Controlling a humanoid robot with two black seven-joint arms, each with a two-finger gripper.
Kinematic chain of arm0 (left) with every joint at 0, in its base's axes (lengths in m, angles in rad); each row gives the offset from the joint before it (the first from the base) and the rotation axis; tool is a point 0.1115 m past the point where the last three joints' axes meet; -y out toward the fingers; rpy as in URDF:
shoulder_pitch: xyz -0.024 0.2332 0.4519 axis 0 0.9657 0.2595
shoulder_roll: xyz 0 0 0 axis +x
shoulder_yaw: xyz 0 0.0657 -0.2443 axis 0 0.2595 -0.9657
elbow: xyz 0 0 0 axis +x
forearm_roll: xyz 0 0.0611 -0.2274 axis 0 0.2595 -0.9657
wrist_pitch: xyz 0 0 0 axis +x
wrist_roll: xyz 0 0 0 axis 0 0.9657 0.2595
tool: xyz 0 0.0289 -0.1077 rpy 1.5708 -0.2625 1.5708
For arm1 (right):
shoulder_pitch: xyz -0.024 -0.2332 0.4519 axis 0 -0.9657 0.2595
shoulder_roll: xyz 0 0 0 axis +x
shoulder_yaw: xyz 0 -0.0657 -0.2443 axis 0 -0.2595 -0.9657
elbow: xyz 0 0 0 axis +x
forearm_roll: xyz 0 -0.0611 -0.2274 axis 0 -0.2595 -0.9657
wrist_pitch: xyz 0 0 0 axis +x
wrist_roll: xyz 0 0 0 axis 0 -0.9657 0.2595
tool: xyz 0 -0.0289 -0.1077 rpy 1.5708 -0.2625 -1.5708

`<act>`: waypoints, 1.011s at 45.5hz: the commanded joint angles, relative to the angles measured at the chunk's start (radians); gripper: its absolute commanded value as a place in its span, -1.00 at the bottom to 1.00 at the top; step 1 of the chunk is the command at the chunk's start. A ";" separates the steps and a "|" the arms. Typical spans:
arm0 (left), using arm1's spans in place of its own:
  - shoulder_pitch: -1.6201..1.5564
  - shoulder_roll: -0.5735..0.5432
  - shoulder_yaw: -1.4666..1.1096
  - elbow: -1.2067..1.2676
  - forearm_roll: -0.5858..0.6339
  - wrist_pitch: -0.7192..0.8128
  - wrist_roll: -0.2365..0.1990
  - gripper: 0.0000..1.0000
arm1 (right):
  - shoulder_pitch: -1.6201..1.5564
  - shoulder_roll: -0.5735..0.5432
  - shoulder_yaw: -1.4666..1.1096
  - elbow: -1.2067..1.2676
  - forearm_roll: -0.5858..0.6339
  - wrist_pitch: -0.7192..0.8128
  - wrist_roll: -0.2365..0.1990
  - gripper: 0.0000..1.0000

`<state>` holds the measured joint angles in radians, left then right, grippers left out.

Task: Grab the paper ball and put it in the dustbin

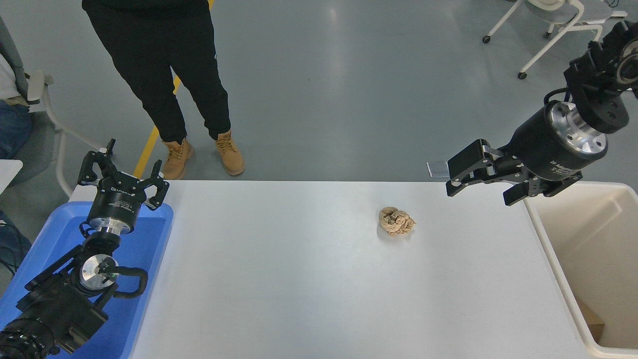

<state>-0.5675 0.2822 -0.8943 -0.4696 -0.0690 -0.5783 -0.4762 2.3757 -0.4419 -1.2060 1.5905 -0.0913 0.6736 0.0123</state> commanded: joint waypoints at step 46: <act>0.000 0.000 0.000 0.000 0.000 0.002 0.001 0.98 | -0.108 0.115 0.198 -0.090 0.102 -0.009 0.002 1.00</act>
<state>-0.5676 0.2822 -0.8943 -0.4696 -0.0690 -0.5769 -0.4753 2.3049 -0.3589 -1.0901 1.5406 -0.0459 0.6668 0.0136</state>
